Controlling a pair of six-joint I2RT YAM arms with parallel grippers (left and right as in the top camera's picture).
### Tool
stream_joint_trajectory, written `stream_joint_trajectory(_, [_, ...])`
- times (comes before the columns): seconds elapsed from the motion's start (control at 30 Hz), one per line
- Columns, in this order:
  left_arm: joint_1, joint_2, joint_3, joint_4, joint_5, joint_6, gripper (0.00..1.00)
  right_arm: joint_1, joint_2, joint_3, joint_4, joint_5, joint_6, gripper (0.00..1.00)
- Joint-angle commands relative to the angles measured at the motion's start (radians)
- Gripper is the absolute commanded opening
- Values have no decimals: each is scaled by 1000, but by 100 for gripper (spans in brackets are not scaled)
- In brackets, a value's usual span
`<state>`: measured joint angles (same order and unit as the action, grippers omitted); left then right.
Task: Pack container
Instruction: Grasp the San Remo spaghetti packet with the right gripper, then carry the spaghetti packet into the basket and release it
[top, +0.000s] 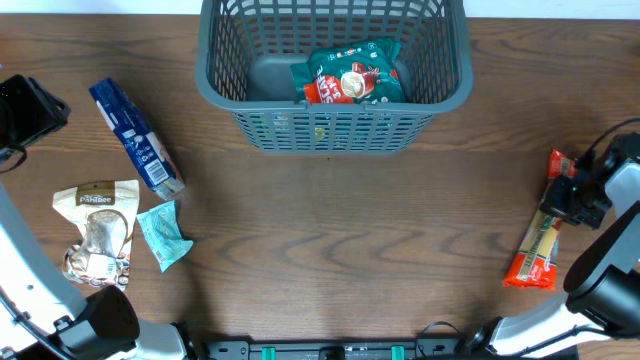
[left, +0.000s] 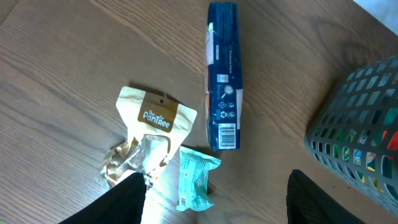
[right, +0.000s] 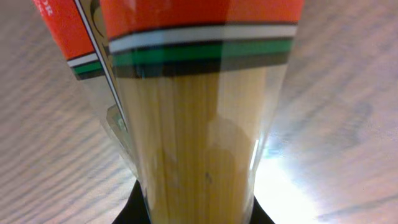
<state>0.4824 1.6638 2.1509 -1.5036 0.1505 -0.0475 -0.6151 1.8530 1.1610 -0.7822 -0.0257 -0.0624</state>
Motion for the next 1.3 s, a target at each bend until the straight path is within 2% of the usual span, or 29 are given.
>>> stream_joint_trajectory(0.0, [-2,-17,-5,-2,-4,18,58,74,-37,83,-58,-122,0,1])
stream_joint_trajectory(0.13, [-2,-17,-5,-2,-4,17,58,160,-143,303,-174,-128,-66,1])
stream_joint_trajectory(0.33, [-2,-17,-5,-3,-4,17,58,343,-209,764,-351,-145,-226,1])
stream_joint_trajectory(0.5, [-2,-17,-5,-3,-4,17,58,558,-209,1017,-389,-249,-536,1])
stream_joint_trajectory(0.63, [-2,-17,-5,-6,-3,17,58,762,-209,1089,-319,-243,-737,1])
stream_joint_trajectory(0.83, [-2,-17,-5,-17,-3,17,58,964,-172,1091,-164,-165,-841,1])
stream_joint_trajectory(1.0, [-2,-17,-5,-22,-3,17,58,1007,-73,1091,-181,-166,-904,1])
stream_joint_trajectory(1.27, [-2,-17,-5,-21,-3,17,58,1009,143,1091,-191,-200,-904,1])
